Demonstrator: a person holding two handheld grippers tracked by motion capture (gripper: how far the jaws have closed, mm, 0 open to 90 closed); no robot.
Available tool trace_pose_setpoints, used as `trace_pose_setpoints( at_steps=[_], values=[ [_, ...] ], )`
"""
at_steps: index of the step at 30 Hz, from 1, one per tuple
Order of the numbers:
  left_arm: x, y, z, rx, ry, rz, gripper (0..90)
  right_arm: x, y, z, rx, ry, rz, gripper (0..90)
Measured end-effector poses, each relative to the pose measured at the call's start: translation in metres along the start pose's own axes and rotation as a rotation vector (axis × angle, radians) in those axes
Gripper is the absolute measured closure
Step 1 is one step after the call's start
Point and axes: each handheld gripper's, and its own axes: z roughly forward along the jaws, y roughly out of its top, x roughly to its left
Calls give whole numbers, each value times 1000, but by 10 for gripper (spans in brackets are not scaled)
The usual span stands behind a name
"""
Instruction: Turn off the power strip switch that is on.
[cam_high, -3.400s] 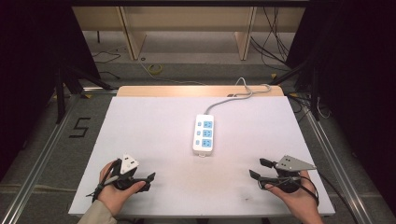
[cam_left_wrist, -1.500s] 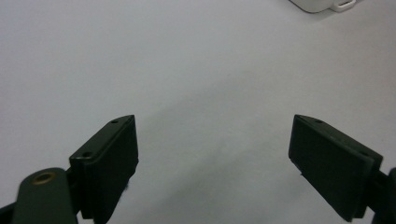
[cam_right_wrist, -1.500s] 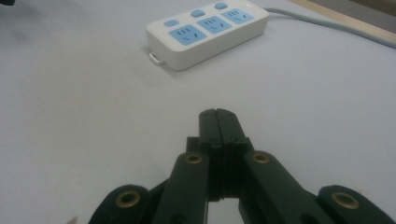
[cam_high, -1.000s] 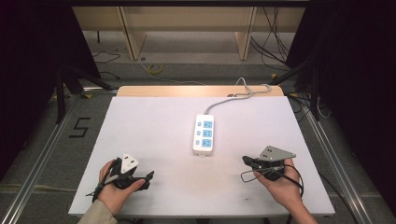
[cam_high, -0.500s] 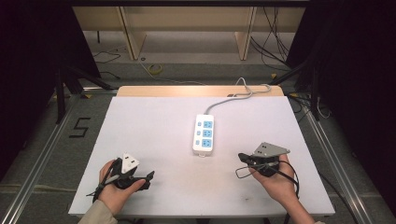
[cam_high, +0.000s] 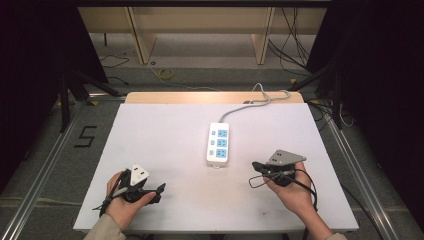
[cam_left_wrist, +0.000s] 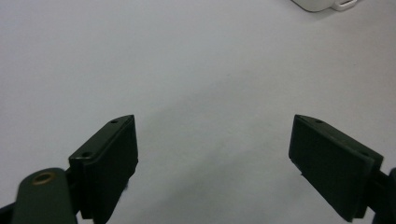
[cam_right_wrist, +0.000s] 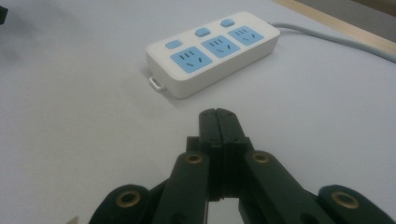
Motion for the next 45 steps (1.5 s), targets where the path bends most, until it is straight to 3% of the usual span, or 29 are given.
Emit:
trace_pose_setpoints(
  at_steps=[45],
  values=[
    [-2, 1, 0, -4, -6, 7, 154, 5, 24, 28, 25, 26, -8, 900]
  ],
)
